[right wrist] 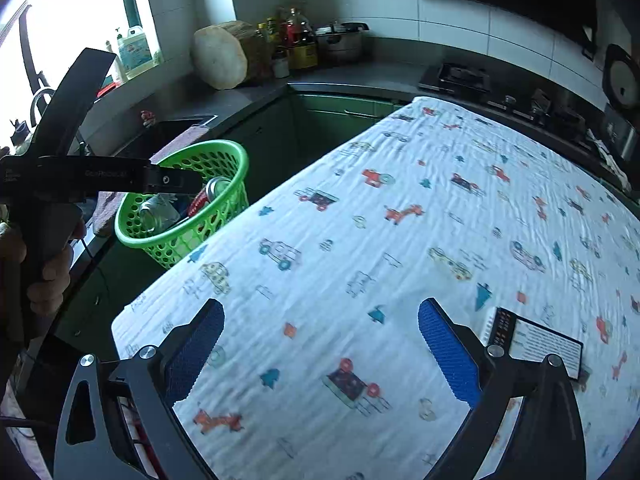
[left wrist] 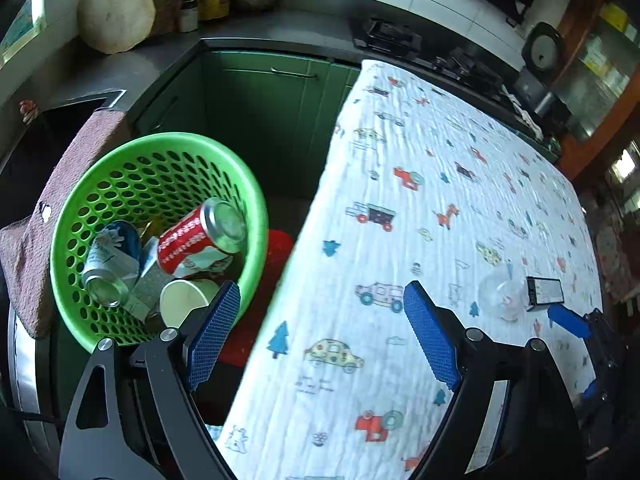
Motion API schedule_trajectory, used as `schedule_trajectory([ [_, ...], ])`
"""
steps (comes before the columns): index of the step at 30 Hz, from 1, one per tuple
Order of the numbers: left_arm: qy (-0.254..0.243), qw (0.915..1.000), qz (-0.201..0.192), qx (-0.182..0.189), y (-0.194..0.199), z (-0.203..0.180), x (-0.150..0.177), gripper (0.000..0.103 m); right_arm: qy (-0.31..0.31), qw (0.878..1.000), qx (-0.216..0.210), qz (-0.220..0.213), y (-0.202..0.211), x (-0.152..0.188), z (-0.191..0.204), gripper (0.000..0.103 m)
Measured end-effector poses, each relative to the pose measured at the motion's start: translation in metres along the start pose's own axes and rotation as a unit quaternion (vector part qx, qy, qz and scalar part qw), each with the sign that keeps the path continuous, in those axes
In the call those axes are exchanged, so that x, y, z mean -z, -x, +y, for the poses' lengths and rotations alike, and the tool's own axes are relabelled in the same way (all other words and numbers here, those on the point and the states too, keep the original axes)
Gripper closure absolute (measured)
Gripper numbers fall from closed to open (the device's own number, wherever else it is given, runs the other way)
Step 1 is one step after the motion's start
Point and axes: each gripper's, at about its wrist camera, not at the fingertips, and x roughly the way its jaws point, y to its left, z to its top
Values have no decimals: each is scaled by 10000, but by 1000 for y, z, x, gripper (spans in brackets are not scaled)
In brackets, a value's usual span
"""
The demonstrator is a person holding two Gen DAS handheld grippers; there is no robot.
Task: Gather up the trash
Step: 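Move both grippers back over the table toward the clear cup and black box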
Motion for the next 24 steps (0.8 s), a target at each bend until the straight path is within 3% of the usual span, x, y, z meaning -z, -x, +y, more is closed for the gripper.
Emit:
schedule_trajectory([
  [9,-541,9976,157,393,-10,-66,8,20,-231,9969,740,143,27,42,-60,8],
  [24,-1346,9869,480,753,-35,-150,31,18,-871,9923,809,334,38,84,-122,8],
])
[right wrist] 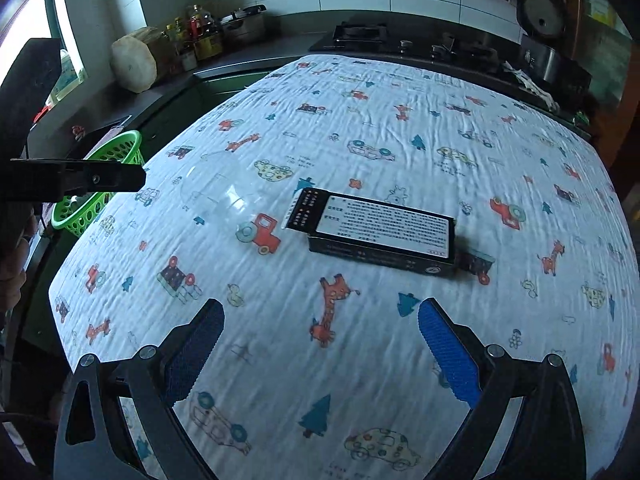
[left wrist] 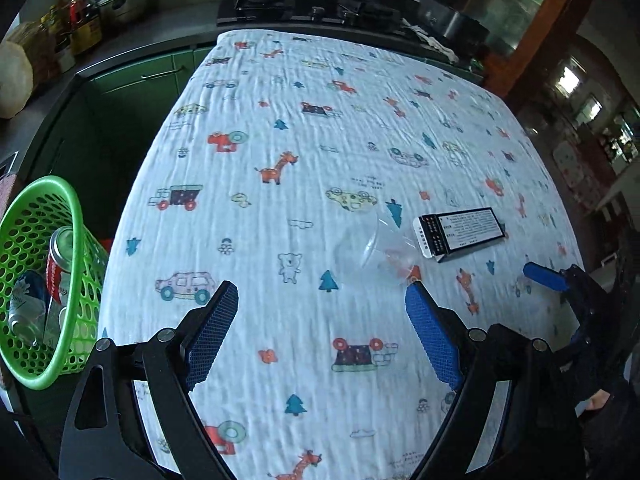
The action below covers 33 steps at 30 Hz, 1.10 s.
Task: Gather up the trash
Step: 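Move both grippers back over the table toward the clear cup and black box, then lower the right gripper around the black printed box to grasp it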
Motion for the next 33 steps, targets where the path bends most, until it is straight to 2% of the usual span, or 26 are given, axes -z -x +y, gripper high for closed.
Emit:
schedule_trajectory([
  [7,-141,9999,79,29,-11,-17,-3,16,-78,9999,-51,52,-6,-6,-32,9],
  [16,-42,9999,153,27,-22,-21,-11,16,11,9997,-186,126,-30,-27,-57,9],
  [26,-54,9999,159,5,-23,-19,-13,16,761,9961,-302,317,-58,-50,-56,8],
  [33,-391,9989,147,214,-26,-32,-15,18,1286,9892,-378,589,-75,-57,-52,9],
])
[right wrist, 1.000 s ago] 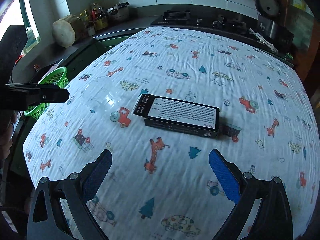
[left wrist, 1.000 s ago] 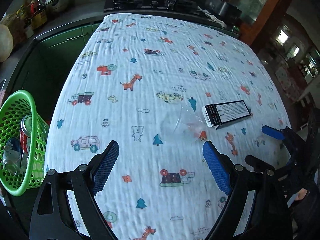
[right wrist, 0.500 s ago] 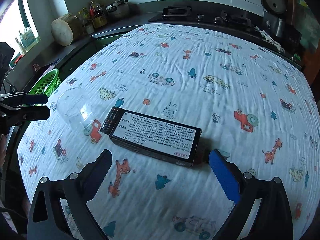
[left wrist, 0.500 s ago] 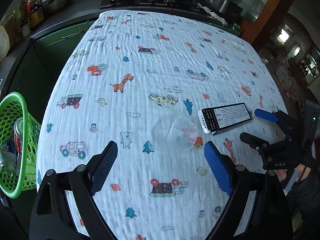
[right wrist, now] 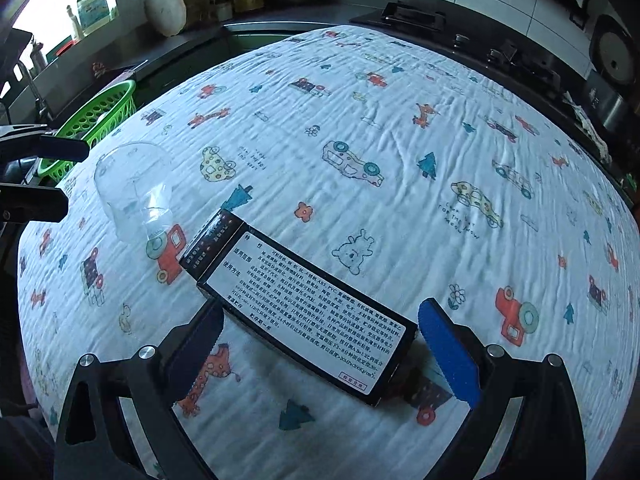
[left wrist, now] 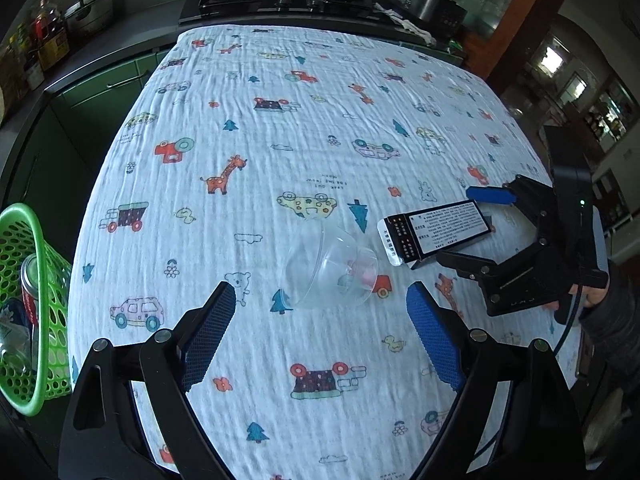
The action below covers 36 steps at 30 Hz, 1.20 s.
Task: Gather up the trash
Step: 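Lower the right gripper around the black printed box to grasp it, then grasp the clear plastic cup rim with the left gripper while the right gripper lifts the box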
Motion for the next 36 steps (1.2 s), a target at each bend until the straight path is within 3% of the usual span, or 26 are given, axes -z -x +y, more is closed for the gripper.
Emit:
schedule_trajectory([
  [3,-148,9998,63,67,-5,-5,-3,31,134,9997,-89,169,-5,0,3,10],
  [8,-266,9993,167,195,-16,-6,-6,46,378,9988,-146,275,-2,8,14,27],
  [11,-298,9990,210,261,-20,-7,-7,51,469,9980,-307,305,3,12,22,28],
  [16,-442,9979,301,370,-26,-10,-7,79,611,9972,-332,291,2,12,36,28],
  [20,-508,9976,288,362,-26,-11,-5,86,591,9975,-299,263,-3,5,38,28],
  [22,-515,9976,264,385,-24,-11,-4,96,563,9975,-323,268,-4,3,38,28],
  [27,-523,9979,155,352,-16,-8,-1,99,631,9972,-301,277,-3,0,43,46],
  [36,-334,9991,-138,240,11,13,4,101,443,9984,-345,56,14,1,60,55],
])
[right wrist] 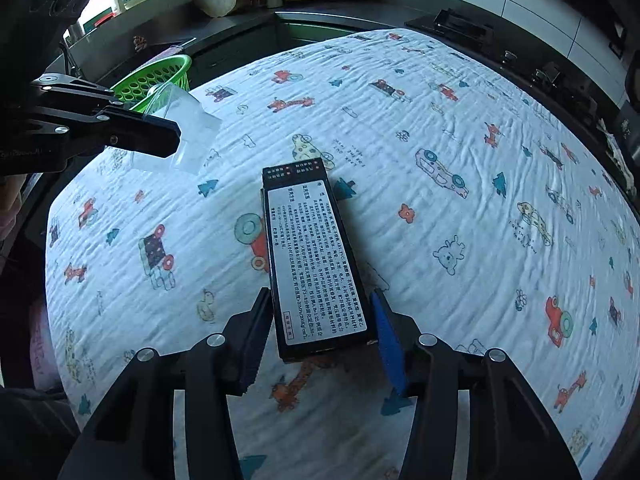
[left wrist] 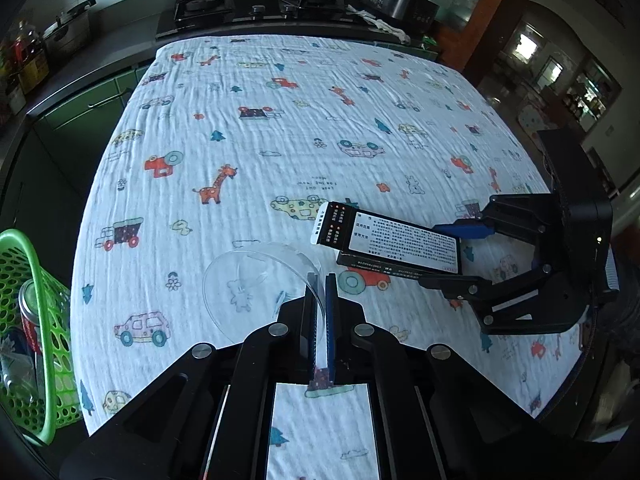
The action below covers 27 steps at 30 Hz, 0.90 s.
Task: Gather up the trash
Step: 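Grasp the clear plastic cup rim with the left gripper while the right gripper lifts the box, then carry the clear cup and black box over the green basket and release both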
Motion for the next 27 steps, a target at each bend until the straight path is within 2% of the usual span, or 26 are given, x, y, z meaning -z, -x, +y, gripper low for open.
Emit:
schedule_trajectory([
  [12,685,9944,-544,-593,65,80,11,101,-265,9973,-183,-667,30,-32,43,57],
  [19,1053,9883,-665,-885,86,128,25,101,-300,9948,-215,-953,37,-61,63,57],
  [27,1437,9816,-711,-1038,98,173,38,101,-247,9930,-308,-1113,38,-93,85,57],
])
